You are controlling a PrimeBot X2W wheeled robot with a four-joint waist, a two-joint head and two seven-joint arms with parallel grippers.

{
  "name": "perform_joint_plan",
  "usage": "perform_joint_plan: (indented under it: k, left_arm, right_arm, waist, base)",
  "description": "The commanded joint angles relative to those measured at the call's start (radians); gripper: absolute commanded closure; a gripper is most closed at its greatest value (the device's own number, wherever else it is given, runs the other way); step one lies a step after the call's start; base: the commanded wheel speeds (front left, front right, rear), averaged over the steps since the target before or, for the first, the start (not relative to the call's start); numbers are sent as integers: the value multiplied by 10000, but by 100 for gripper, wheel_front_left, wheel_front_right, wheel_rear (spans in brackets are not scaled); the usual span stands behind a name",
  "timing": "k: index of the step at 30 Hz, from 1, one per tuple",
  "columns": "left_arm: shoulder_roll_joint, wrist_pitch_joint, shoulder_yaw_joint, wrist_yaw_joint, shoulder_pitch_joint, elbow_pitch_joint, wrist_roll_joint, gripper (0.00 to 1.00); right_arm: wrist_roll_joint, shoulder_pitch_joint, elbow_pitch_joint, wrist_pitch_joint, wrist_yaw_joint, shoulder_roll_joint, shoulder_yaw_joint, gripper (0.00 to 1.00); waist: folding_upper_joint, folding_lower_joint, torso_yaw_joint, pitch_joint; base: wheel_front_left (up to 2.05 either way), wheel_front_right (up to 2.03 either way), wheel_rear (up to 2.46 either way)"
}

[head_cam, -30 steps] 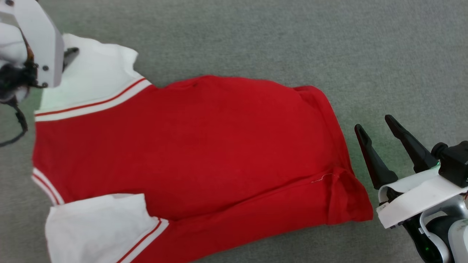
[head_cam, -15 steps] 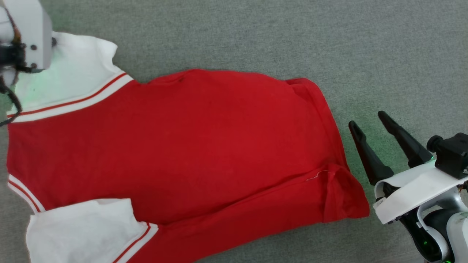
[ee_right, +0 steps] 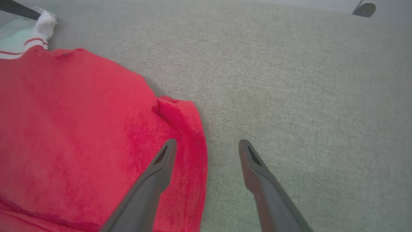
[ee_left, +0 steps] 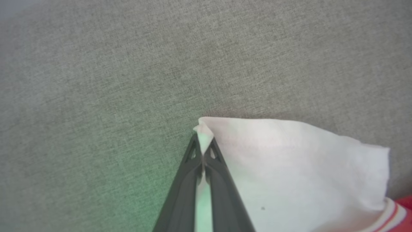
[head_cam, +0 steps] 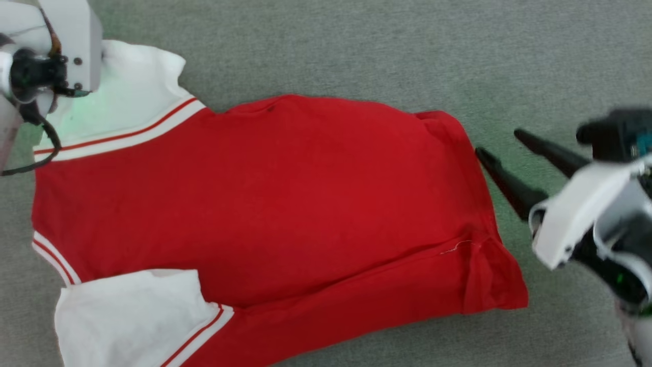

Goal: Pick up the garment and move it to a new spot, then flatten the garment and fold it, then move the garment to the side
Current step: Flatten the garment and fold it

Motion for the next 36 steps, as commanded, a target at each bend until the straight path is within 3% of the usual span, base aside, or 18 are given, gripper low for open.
perform_joint_plan:
  k: [1, 10, 20, 21, 22, 23, 27, 36]
  left_arm:
    - [-167, -3, -84, -91, 75, 57, -77, 100]
    - [-617, -216, -155, -265, -204, 405, -25, 100]
    - [-1010, -454, -242, -439, -421, 760, -40, 100]
    - [-1043, -476, -257, -448, -430, 802, -43, 100]
    - [-1075, -487, -267, -470, -434, 838, -54, 100]
    - [-1102, -515, -279, -483, -437, 880, -58, 100]
    - [-1214, -601, -317, -525, -372, 1041, -110, 100]
    - [-1317, -1155, -167, -580, -386, 1162, -350, 100]
  right_arm:
    - [139, -378, 145, 343, -6, 3, 72, 0]
    - [417, -2741, 1896, 2771, -8, 118, 891, 0]
    - [502, -3831, 3692, 4131, -8, 253, 2100, 0]
    - [562, -3891, 3844, 4215, -8, 267, 2264, 31]
    - [614, -3958, 4006, 4287, -8, 273, 2426, 75]
    - [609, -4014, 4187, 4400, -8, 248, 2539, 100]
    - [793, -4249, 4634, 4585, -6, 208, 2754, 100]
    - [853, -4588, 4925, 3777, -9, -57, 2504, 100]
  waist:
    - [0, 0, 75, 40]
    - [0, 0, 391, 226]
    - [0, 0, 698, 414]
    - [0, 0, 721, 420]
    - [0, 0, 744, 424]
    - [0, 0, 768, 422]
    - [0, 0, 881, 332]
    - [0, 0, 1252, -277]
  base:
    - [0, 0, 0]
    - [0, 0, 0]
    - [0, 0, 0]
    - [0, 0, 0]
    - [0, 0, 0]
    - [0, 0, 0]
    - [0, 0, 0]
    - [0, 0, 0]
